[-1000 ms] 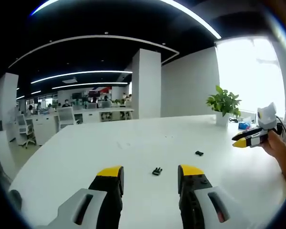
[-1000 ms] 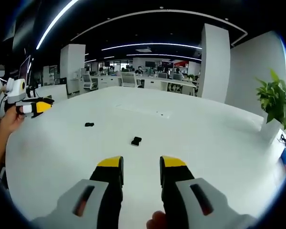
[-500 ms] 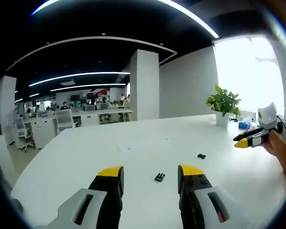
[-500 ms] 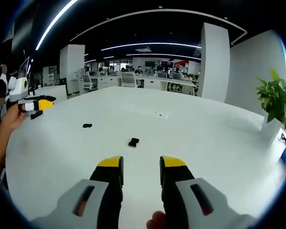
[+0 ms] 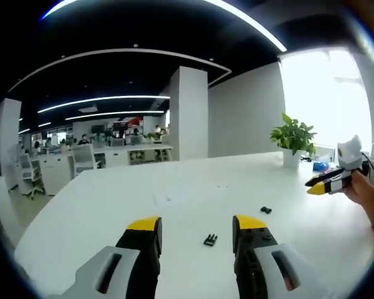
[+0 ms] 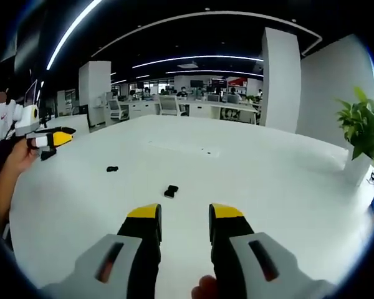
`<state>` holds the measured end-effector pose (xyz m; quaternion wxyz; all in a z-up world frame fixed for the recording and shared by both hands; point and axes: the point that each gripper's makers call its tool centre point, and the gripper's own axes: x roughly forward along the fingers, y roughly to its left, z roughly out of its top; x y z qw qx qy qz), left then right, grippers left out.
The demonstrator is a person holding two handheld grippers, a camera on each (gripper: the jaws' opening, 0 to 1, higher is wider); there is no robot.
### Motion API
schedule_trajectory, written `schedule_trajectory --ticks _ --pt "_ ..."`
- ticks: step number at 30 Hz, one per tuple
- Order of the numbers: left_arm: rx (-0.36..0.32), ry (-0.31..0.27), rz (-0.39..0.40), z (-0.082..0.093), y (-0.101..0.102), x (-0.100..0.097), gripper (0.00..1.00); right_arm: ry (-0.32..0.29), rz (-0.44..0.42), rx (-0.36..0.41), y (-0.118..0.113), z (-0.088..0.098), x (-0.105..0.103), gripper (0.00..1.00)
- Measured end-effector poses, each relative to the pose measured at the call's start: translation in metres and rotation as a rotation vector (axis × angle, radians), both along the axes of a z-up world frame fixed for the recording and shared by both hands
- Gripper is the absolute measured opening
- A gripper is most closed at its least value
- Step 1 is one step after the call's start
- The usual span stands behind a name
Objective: Snap the two parts of the plastic buckle together until the buckle closes and remains connected.
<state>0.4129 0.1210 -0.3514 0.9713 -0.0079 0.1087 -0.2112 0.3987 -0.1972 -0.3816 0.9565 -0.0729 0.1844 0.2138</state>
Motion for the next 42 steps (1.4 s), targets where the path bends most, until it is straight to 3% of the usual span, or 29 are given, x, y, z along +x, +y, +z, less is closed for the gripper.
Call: schedule_trajectory --ticks 9,16,23,25,42 --pt "0.016 0.003 -0.015 0.003 -0.003 0.008 0.46 0.001 0.016 -0.022 0.007 0.005 0.009 0.30" --pt "0.020 -0.003 -0.027 0.006 -0.002 0.012 0.46 0.018 0.029 -0.011 0.014 -0.001 0.013 0.30" --pt "0.047 0.017 -0.055 -0.006 -0.007 0.016 0.45 0.031 0.046 -0.018 0.020 -0.005 0.016 0.30" --pt "0.033 0.046 -0.090 -0.010 -0.012 0.015 0.44 0.031 0.049 -0.020 0.023 -0.005 0.017 0.30" --pt "0.040 0.067 -0.128 -0.014 -0.018 0.034 0.44 0.055 0.098 -0.043 0.039 -0.010 0.036 0.30"
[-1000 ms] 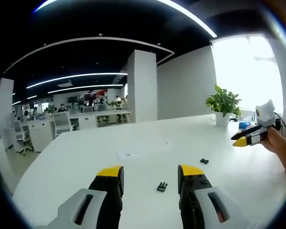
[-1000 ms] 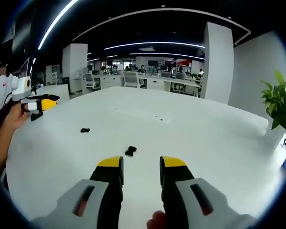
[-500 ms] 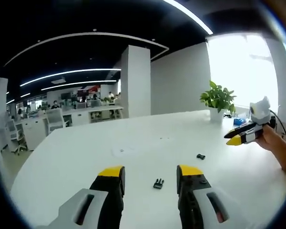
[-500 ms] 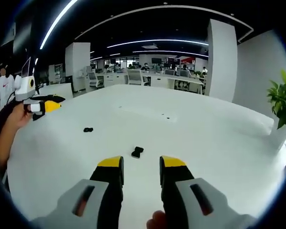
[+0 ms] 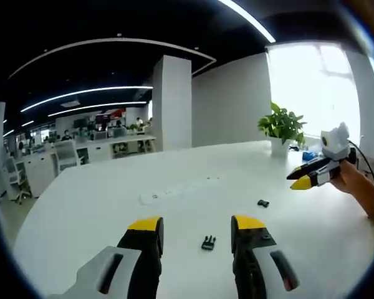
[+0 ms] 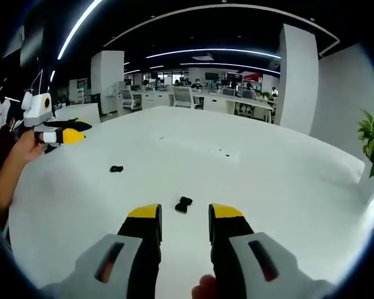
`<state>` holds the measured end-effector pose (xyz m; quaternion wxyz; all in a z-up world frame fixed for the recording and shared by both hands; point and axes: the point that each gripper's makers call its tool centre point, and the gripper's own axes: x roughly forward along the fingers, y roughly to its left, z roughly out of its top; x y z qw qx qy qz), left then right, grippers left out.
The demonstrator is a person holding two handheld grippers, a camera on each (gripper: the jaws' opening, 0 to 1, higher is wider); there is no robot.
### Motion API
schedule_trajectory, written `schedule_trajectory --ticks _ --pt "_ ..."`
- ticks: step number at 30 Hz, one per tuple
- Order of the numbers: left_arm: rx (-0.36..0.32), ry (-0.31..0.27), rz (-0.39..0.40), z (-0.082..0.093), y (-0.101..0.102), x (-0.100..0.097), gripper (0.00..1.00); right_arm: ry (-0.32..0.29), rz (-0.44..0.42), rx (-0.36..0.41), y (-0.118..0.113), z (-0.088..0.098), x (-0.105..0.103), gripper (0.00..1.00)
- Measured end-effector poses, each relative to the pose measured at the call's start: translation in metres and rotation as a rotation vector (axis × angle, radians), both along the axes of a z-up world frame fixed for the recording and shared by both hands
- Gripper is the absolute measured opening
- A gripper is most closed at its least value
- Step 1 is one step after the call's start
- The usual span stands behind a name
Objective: Snap the two parts of the plastic buckle together until the buckle closes and remains connected.
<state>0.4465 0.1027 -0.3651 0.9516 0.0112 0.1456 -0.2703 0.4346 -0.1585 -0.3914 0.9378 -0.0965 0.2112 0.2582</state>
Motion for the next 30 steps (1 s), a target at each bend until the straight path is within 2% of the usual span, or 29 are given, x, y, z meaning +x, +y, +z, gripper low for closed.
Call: schedule_trajectory --ticks 12,17,24,30 --pt "-0.012 0.006 -0.013 -0.011 -0.006 0.006 0.44 -0.010 -0.028 0.040 -0.008 -0.002 0.008 0.30" --pt "0.000 0.004 -0.030 -0.015 -0.012 0.007 0.44 -0.001 -0.034 0.057 -0.008 -0.010 0.012 0.29" --pt "0.003 -0.007 -0.029 -0.013 -0.009 0.006 0.44 0.001 -0.030 0.039 -0.008 -0.012 0.013 0.30" --pt "0.015 0.008 -0.028 -0.022 -0.008 0.008 0.44 -0.003 -0.042 0.027 -0.013 -0.013 0.015 0.30"
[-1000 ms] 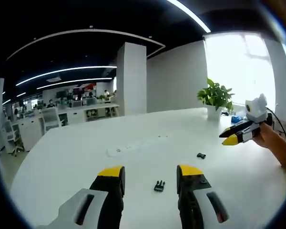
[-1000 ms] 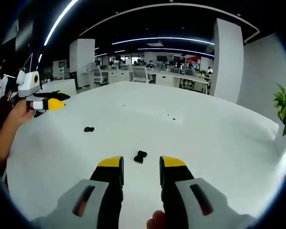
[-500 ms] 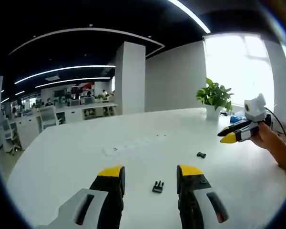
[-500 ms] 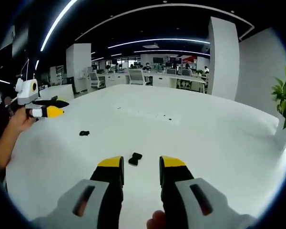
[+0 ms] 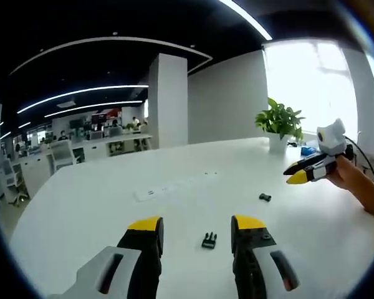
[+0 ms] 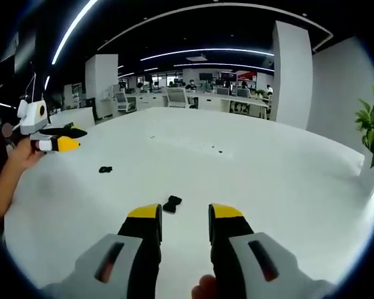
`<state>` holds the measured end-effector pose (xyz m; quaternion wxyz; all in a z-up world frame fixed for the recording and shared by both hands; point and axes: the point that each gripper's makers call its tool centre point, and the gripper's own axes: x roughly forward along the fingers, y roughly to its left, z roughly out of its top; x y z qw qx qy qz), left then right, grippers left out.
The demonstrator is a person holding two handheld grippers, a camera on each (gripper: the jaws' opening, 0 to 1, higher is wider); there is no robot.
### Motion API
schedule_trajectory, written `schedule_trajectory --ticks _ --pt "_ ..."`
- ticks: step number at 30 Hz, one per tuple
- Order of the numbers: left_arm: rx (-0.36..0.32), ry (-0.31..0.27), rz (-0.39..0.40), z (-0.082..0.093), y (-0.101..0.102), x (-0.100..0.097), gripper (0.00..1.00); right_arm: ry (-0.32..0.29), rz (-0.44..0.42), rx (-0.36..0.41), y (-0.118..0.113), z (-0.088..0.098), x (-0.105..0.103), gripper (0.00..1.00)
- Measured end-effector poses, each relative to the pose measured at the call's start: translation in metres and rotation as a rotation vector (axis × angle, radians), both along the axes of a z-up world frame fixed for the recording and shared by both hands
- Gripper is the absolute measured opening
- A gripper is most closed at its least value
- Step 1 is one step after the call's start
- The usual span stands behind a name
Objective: Snap the two parts of the plastic buckle together until the buckle closes and remains connected.
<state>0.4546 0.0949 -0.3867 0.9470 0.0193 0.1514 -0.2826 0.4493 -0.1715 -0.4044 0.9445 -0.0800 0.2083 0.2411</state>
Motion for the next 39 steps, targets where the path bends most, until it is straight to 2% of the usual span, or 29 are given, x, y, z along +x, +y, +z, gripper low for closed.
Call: schedule_trajectory --ticks 17,39 --pt "-0.002 0.016 -0.040 -0.011 -0.010 0.000 0.44 -0.004 -0.010 -0.014 -0.005 -0.002 0.002 0.30" --pt "0.006 0.012 -0.069 -0.017 -0.018 -0.001 0.44 0.003 -0.010 -0.017 -0.005 -0.005 0.003 0.30"
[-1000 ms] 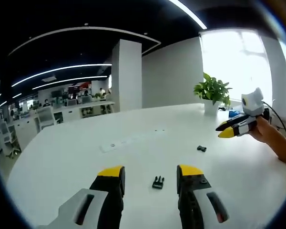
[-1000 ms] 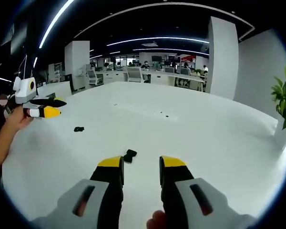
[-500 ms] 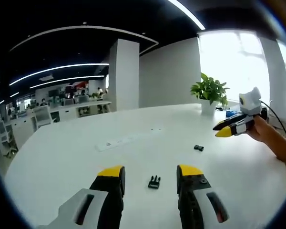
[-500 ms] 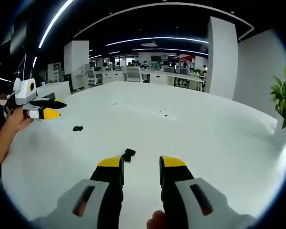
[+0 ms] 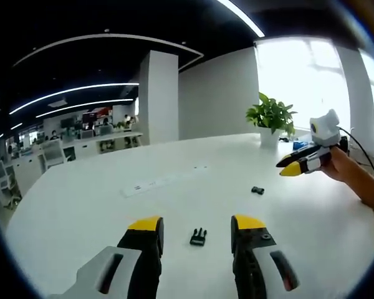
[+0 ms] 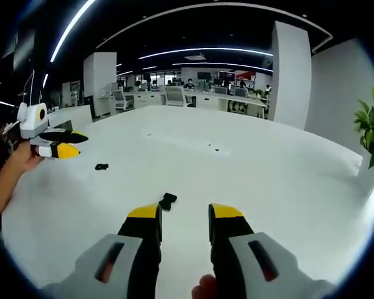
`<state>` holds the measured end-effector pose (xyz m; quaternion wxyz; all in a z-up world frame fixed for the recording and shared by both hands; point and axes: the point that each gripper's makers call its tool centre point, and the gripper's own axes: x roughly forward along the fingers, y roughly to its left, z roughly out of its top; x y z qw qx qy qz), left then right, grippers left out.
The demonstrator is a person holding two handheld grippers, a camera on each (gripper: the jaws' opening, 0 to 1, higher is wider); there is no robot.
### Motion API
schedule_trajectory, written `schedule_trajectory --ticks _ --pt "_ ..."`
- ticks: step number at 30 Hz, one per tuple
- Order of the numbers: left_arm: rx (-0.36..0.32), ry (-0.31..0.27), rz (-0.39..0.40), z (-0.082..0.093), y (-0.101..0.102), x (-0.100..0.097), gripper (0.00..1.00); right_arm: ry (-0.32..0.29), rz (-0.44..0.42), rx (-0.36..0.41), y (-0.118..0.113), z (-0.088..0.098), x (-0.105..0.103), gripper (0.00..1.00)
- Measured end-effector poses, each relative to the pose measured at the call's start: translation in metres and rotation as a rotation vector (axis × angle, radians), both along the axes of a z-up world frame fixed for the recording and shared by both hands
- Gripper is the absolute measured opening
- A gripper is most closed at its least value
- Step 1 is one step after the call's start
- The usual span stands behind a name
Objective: Snap the two parts of the plastic buckle together until the buckle closes and remains connected.
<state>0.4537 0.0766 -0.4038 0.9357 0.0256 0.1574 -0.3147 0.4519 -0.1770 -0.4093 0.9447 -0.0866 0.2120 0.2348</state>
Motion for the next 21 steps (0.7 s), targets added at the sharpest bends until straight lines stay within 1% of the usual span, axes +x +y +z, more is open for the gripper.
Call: schedule_trajectory --ticks 4,17,21 --pt "-0.002 0.002 -0.002 -0.0008 -0.0004 0.0002 0.44 0.007 0.001 -0.006 0.0001 -0.0025 0.0002 0.30" --pt "-0.004 -0.005 -0.004 0.0011 -0.0004 -0.0013 0.44 -0.002 -0.006 -0.009 -0.0012 -0.0001 -0.0011 0.30" --pt "-0.001 0.002 -0.007 -0.0028 -0.0003 -0.0009 0.44 -0.002 -0.004 -0.012 -0.0008 -0.0001 -0.0013 0.30"
